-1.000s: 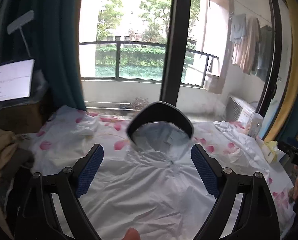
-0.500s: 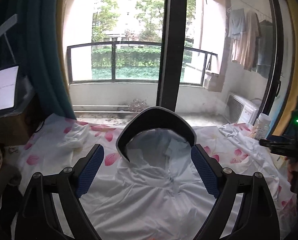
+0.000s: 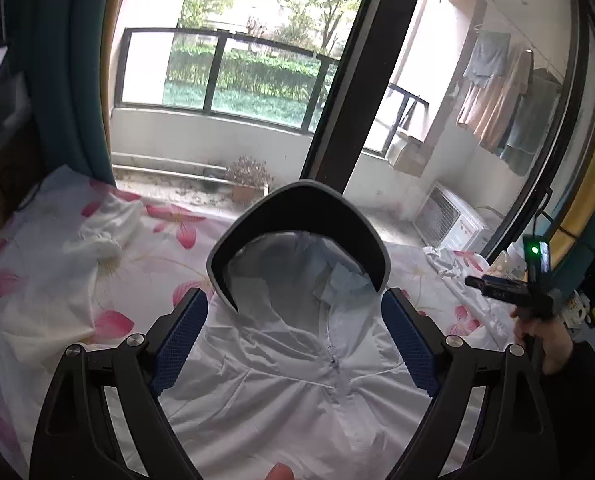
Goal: Fold large clothes
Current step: 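Reach the right gripper to the jacket sleeve by the tissue box and grasp it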
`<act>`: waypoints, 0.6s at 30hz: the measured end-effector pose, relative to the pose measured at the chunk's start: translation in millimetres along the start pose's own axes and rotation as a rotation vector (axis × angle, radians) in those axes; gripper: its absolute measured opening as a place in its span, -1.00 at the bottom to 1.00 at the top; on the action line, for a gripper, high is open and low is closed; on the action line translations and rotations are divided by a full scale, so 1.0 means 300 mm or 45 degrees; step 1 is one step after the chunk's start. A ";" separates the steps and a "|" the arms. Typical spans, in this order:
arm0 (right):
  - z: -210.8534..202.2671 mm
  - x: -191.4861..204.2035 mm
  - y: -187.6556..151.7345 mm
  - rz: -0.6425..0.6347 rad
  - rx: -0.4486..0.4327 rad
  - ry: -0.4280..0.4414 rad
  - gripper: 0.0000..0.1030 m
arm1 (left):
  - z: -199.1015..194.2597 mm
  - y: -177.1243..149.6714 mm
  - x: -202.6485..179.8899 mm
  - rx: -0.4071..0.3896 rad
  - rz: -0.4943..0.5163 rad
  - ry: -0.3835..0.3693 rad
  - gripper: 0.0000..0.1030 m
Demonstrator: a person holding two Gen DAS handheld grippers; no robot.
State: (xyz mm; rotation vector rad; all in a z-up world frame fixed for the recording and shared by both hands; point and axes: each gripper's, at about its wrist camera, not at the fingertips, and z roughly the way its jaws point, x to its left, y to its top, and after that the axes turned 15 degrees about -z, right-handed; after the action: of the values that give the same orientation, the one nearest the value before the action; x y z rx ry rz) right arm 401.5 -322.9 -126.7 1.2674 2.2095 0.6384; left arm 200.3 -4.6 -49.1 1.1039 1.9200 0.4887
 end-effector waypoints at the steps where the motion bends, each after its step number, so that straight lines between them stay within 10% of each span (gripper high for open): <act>1: 0.018 -0.007 0.011 0.008 0.006 0.000 0.09 | 0.008 -0.002 0.009 0.012 -0.004 0.007 0.77; 9: 0.113 0.040 0.048 -0.067 0.084 0.038 0.03 | 0.023 0.001 0.086 0.040 -0.028 0.084 0.77; 14: 0.093 0.049 0.037 -0.133 0.055 0.039 -0.97 | 0.023 -0.001 0.104 0.051 -0.036 0.101 0.77; 18: 0.004 0.024 0.035 -0.097 -0.034 0.045 -0.97 | 0.008 0.002 0.099 0.047 -0.023 0.094 0.77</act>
State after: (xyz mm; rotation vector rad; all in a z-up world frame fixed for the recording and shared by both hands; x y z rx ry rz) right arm 405.8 -311.7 -122.5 1.1615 2.2585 0.6638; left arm 195.1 20.5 -64.4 1.1052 2.0082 0.4921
